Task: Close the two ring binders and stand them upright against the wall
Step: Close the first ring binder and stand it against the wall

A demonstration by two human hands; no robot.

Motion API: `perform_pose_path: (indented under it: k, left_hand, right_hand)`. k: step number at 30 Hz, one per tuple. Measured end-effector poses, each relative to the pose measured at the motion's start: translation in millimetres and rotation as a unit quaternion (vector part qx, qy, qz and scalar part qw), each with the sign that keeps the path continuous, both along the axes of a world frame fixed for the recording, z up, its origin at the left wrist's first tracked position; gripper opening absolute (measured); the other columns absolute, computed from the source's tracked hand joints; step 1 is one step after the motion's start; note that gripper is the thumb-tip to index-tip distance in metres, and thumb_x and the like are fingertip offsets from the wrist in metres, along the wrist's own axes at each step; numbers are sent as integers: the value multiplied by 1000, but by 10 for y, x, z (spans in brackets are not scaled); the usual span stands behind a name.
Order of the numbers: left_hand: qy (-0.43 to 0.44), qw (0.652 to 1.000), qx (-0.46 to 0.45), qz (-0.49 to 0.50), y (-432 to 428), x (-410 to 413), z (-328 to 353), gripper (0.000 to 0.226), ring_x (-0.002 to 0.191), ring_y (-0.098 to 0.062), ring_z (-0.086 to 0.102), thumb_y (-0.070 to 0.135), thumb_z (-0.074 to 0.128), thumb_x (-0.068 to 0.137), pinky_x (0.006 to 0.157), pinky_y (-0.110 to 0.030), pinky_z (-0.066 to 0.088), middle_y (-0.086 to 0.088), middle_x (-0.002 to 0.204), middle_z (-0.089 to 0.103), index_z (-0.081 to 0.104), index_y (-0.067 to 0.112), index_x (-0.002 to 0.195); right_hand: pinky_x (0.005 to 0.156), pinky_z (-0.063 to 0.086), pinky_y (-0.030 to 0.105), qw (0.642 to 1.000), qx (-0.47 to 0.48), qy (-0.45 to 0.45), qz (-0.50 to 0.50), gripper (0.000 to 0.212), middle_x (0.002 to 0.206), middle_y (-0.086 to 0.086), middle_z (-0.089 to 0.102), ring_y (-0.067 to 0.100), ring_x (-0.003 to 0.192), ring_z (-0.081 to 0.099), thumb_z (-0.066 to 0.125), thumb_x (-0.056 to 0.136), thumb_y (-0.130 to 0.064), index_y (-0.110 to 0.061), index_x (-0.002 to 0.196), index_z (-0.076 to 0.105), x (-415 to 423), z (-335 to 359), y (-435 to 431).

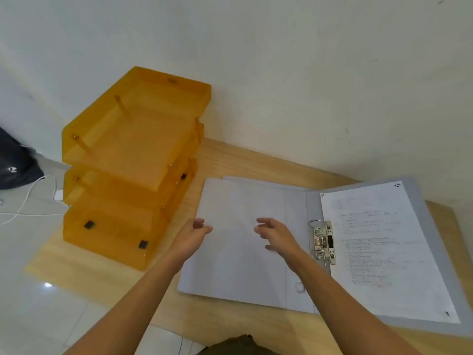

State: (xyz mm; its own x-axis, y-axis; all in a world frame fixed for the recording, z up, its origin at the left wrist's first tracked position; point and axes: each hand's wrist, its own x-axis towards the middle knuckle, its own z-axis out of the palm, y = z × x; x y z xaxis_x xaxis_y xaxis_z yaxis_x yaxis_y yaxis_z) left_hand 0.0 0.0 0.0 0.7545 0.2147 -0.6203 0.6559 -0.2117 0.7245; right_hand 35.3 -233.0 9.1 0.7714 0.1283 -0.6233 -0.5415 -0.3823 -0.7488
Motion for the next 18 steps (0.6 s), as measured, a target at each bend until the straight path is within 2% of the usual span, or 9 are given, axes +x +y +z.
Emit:
perform_pose_path:
  k: [2, 5, 9, 14, 16, 18]
  left_hand:
    - [39, 998, 42, 2, 58, -13, -58, 56, 132, -28, 51, 29, 60, 96, 105, -41, 47, -10, 149, 49, 42, 10, 147]
    - [71, 996, 55, 10, 120, -78, -201, 60, 126, -30, 54, 21, 62, 94, 98, -38, 47, -15, 147, 50, 40, 2, 146]
    - [79, 995, 59, 33, 177, -111, -259, 69, 128, -34, 56, 26, 72, 88, 102, -43, 49, -16, 146, 53, 42, 3, 146]
    - [42, 998, 11, 35, 225, -62, -246, 54, 103, -26, 70, 38, 74, 86, 89, -45, 58, -8, 124, 70, 61, 13, 131]
    - [22, 999, -16, 24, 189, -36, -147, 48, 98, -23, 72, 40, 72, 87, 83, -41, 59, -5, 119, 74, 65, 16, 129]
    - [9, 999, -43, 13, 132, -3, -25, 43, 96, -23, 74, 41, 69, 90, 83, -42, 61, -4, 115, 75, 66, 17, 126]
  right_hand:
    - [100, 49, 39, 1000, -8, 10, -1, 43, 136, 3, 60, 22, 127, 56, 60, 97, -27, -20, 139, 56, -14, -28, 50]
    - [100, 49, 39, 999, -3, 32, 1, 44, 139, 3, 58, 24, 130, 54, 59, 97, -30, -21, 140, 55, -71, -124, 90]
    - [99, 47, 36, 999, 1, 36, 9, 45, 141, 2, 56, 23, 131, 53, 56, 99, -34, -22, 142, 53, -94, -169, 140]
    - [102, 48, 38, 1000, 3, 26, 14, 44, 142, 2, 56, 23, 132, 53, 55, 100, -34, -23, 143, 53, -51, -146, 173]
    - [104, 48, 39, 1000, 7, 18, 12, 43, 142, 1, 56, 22, 133, 53, 55, 100, -34, -24, 141, 54, -19, -102, 188]
    - [105, 48, 39, 1000, 14, 13, 15, 42, 143, -1, 56, 20, 133, 52, 56, 99, -35, -26, 141, 55, 13, -31, 217]
